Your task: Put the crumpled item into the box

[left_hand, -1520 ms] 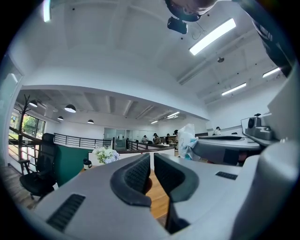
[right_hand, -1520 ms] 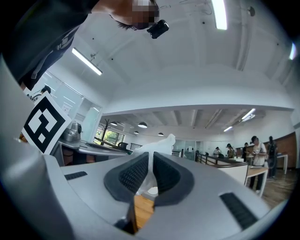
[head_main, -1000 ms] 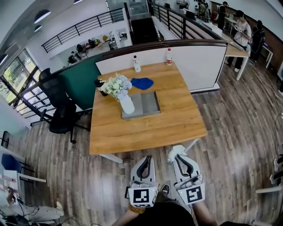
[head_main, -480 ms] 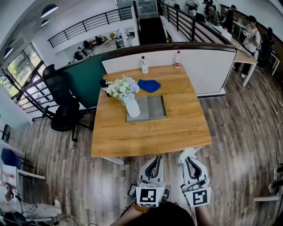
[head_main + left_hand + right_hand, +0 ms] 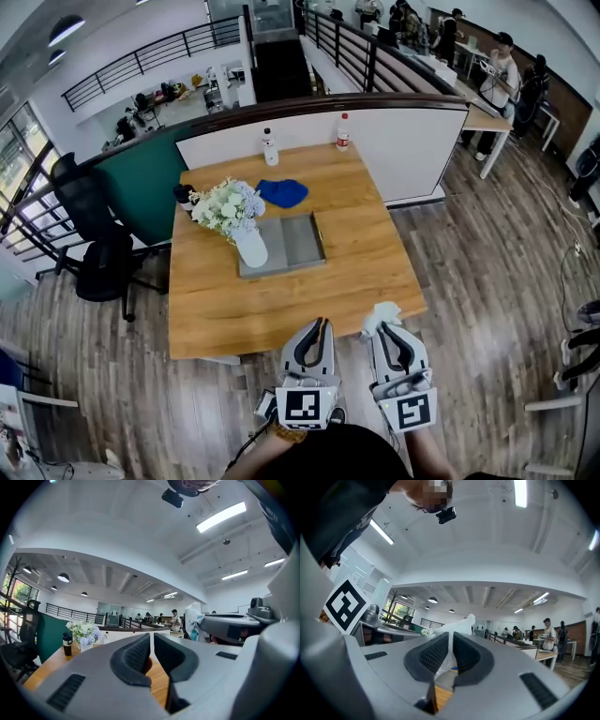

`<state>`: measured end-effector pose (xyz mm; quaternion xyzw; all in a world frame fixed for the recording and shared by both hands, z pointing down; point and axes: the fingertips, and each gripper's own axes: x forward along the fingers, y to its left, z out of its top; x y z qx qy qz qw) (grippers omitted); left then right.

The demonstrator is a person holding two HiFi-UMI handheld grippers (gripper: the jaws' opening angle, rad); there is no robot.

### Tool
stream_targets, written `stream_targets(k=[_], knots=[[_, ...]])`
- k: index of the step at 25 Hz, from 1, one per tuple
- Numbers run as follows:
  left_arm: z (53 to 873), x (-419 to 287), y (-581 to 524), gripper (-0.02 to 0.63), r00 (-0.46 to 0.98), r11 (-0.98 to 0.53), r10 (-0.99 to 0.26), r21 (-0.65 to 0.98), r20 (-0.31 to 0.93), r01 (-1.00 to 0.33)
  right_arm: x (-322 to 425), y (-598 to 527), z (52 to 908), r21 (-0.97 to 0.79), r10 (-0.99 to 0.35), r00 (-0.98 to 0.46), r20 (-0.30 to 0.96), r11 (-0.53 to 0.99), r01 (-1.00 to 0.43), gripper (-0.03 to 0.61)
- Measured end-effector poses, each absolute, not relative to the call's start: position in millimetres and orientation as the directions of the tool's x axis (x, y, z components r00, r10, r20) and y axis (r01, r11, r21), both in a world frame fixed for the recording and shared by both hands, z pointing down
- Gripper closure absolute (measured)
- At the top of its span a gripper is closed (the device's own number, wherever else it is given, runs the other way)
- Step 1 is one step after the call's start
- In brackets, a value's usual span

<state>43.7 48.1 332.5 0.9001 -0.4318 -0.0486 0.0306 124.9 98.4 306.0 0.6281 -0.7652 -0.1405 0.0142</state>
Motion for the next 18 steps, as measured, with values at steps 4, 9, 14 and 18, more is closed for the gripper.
stream_targets(k=[4, 9, 14, 18], knots=[[328.6, 43.6, 28.2, 0.571, 0.635, -0.640, -0.769, 0.113, -0.082, -0.760, 117.2, 81.1, 305.9, 0.243, -0.968, -0.211, -0.139, 0.173, -0.954, 0.540], [323.9, 33.3, 5.2, 0.571, 0.644, -0.653, -0.758, 0.126, -0.104, -0.747, 106.7, 60.4, 303.1, 0.269, -0.972, -0.203, -0.123, 0.164, -0.949, 0.540], [325.1, 16.4, -17.3, 0.571, 0.647, -0.657, -0.754, 0.137, -0.116, -0.741, 91.7, 35.1, 301.7, 0.277, -0.973, -0.201, -0.115, 0.163, -0.947, 0.540], [327.9, -4.5, -30.6, 0.571, 0.646, -0.655, -0.756, 0.150, -0.110, -0.741, 74.5, 20.7, 309.8, 0.279, -0.977, -0.196, -0.082, 0.166, -0.946, 0.541]])
